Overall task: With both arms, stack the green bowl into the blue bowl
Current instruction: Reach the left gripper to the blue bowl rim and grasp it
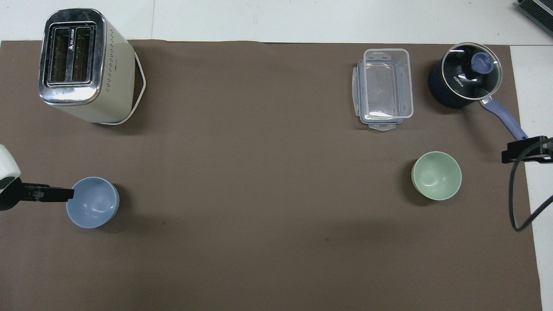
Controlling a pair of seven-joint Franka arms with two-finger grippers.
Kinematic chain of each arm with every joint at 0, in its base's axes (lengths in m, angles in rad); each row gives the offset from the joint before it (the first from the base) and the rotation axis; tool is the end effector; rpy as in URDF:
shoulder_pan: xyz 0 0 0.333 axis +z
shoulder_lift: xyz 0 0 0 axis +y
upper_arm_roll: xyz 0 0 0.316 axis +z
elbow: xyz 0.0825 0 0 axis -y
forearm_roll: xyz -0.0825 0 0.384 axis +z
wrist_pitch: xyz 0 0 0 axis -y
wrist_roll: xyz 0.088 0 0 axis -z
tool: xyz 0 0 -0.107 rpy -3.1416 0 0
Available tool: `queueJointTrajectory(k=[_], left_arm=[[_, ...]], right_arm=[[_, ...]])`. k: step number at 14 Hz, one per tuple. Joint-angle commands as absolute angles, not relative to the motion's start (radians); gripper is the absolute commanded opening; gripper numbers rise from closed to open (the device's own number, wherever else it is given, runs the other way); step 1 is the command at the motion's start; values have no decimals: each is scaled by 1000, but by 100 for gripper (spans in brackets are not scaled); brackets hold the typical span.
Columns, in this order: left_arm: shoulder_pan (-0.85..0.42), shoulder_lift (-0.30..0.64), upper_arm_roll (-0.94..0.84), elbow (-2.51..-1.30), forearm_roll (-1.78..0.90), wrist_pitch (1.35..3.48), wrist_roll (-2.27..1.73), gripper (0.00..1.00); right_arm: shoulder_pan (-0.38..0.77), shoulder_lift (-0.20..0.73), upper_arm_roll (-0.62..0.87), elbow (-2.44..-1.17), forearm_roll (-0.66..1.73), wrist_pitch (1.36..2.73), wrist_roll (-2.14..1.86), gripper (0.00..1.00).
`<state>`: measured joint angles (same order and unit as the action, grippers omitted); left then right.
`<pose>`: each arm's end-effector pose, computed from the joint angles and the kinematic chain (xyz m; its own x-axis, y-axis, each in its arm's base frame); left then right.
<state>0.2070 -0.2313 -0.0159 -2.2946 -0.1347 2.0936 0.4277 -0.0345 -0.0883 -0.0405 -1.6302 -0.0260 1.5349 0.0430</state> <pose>0.4693 0.0839 0.4467 0.9835 -0.1661 0.0717 -0.1724 -0.9806 0.0934 0.5213 -0.0431 0.6410 0.9929 -0.1185 -0.0061 -0.1183 -0.9927 0.0227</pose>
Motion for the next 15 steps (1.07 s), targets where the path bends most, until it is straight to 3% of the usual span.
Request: queueJointTrajectory(k=[1,9,12,14,15], left_arm=[[254,-203,-25,-2335,-172,2170,491,100],[304,-58,-25,-2385,-275,2352,598,100],[316,-46,-25,-2398,-278,2345,615,88],[314,-46,-25,-2404,-278,2336,615,74],[311,-46,-25,-2404,-278,2329,617,62]], right_arm=[[-44,-109,-38,-1660,-17,1560,32,100],[-44,-109,-38,-1660,-17,1559,34,100],[-44,-109,-38,-1660,-17,1559,34,100],[-44,-109,-38,-1660,-17,1559,34,100],[-44,-109,-38,-1660,-17,1559,34,100]])
